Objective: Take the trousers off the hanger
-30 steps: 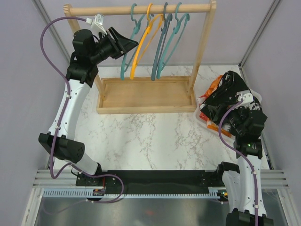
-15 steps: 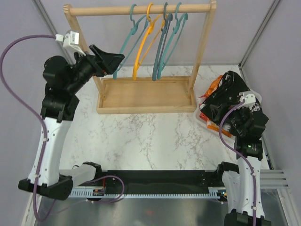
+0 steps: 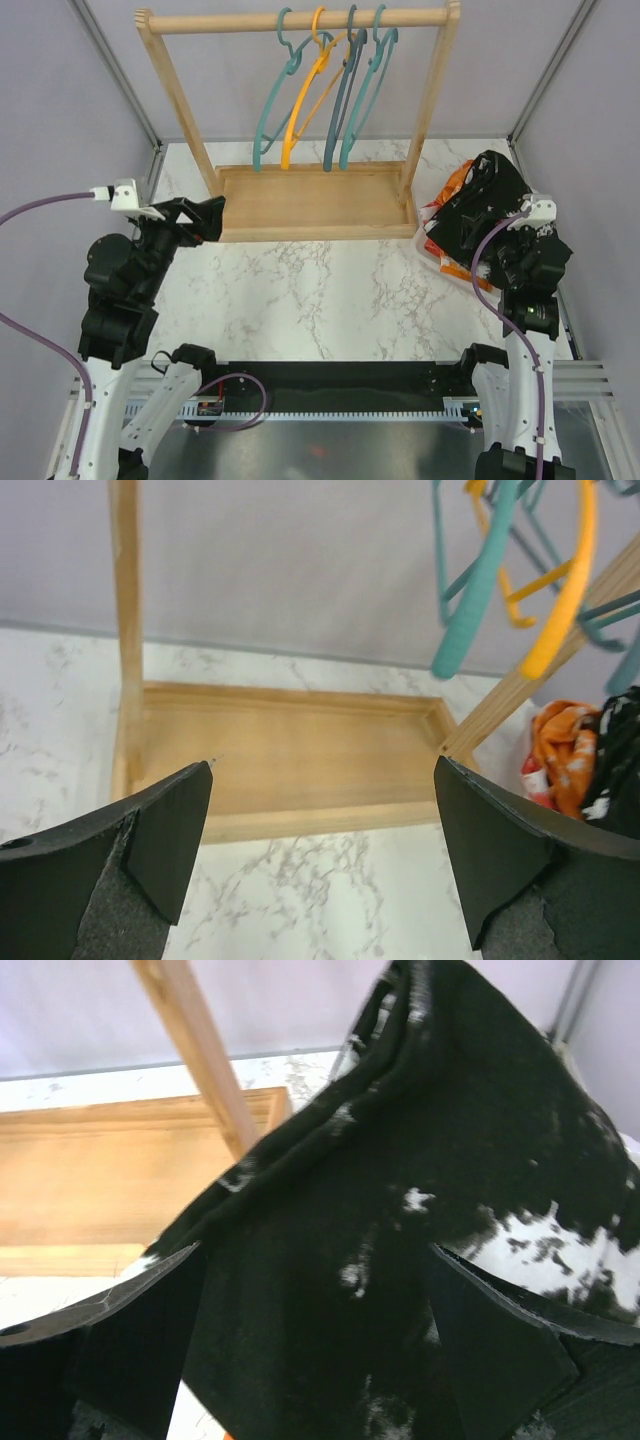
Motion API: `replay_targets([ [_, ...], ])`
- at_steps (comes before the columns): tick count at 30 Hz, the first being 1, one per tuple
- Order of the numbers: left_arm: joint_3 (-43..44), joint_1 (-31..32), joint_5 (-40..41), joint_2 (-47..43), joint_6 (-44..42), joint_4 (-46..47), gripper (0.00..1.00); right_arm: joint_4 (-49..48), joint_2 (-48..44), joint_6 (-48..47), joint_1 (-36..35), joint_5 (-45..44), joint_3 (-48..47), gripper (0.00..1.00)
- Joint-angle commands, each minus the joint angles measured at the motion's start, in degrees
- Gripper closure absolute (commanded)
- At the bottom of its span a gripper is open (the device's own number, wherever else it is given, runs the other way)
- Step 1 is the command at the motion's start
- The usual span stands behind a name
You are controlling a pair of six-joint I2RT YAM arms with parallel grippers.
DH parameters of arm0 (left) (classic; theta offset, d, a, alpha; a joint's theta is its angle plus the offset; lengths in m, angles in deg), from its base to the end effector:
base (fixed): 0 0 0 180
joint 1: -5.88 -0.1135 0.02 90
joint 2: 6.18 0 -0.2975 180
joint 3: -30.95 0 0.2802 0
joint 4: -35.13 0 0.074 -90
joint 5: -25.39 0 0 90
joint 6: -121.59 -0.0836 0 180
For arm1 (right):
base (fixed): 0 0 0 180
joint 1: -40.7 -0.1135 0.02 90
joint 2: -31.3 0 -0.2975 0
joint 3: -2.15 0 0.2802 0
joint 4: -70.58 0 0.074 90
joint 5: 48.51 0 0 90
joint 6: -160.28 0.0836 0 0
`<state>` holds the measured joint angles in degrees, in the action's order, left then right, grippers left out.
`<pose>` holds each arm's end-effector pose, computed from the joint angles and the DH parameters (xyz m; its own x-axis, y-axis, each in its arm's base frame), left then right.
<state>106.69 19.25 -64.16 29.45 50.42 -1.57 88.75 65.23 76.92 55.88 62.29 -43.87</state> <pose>0.1459 -0.0340 0.4767 -0.0174 -0.3276 -0.9447 0.2303 0.9181 -0.3226 0.1993 -0.0233 0.3221 -0.1126 0.1426 -0.9834 -0.0835 0.9848 0.1523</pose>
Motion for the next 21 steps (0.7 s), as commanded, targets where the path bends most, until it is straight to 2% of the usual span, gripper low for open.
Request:
replay_targets([
  [1,-5.4,0.2,7.3,-3.0,-5.7,-1.2,0.0,-1.8,0.8,2.3,0.2,-6.4,-1.2,0.02],
  [8,-15.1,0.2,11.1,-9.2,-6.3,-1.6,0.0,3.3,1.8,1.1,0.2,-18.8,-3.7,0.02],
  [14,-19.2,0.1,11.9,-13.0,-6.7,-2.0,0.0,6.3,2.2,0.0,0.2,-30.8,-6.0,0.02],
  [21,-22.0,0.1,12.1,-15.8,-6.4,-2.8,0.0,9.0,2.3,-0.1,0.2,-35.6,-7.4,0.02],
])
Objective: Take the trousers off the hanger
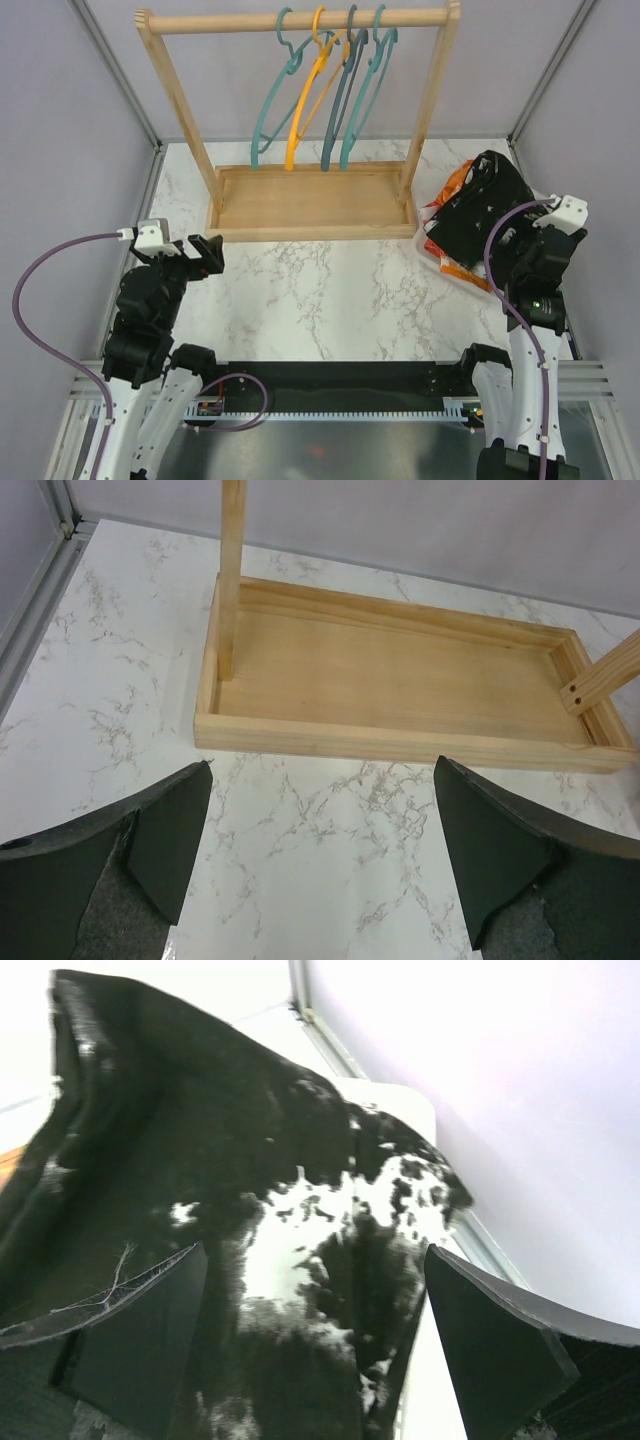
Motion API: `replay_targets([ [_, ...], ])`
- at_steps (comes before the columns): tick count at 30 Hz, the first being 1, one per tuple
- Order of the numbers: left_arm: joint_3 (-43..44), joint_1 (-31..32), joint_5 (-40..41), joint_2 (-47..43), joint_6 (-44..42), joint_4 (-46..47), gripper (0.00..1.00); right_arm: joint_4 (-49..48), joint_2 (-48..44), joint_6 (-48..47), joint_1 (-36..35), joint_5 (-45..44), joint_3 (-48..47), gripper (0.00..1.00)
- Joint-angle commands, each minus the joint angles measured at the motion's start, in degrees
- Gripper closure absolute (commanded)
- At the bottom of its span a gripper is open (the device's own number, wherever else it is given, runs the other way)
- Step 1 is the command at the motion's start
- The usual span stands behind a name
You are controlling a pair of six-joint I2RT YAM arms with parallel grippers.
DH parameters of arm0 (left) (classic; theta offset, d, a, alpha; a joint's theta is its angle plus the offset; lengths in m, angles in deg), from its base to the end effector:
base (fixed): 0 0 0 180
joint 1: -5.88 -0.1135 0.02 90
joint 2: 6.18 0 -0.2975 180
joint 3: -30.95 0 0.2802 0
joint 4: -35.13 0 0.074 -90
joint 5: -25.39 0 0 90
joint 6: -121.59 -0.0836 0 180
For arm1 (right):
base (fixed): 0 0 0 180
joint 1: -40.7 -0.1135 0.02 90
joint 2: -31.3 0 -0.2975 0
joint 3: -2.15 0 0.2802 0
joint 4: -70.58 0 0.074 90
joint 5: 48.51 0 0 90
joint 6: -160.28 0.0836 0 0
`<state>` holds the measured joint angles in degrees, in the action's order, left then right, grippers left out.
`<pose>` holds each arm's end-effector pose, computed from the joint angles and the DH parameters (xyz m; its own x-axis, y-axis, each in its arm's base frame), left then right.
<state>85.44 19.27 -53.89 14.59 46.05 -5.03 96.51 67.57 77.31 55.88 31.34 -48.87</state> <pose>0.1301 -0.0150 0.3570 -0.1176 -0.2242 -0.9674 0.0190 0.9735 -0.2279 0.1934 -0.0678 0.3305 -0.1338 0.1611 -0.9778 0.4443 0.8917 0.0862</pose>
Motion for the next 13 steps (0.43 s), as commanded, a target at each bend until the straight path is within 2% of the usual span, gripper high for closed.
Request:
replay_targets([
  [1,-0.8,0.1,1.8,-1.2,-2.1,0.5,0.0,1.5,-0.5,-0.4,0.2,-4.6,-2.4,0.02],
  [13,-1.8,0.1,2.0,-2.3,-3.0,-0.1,0.0,2.3,-1.8,-0.4,0.1,-4.6,-1.8,0.02],
])
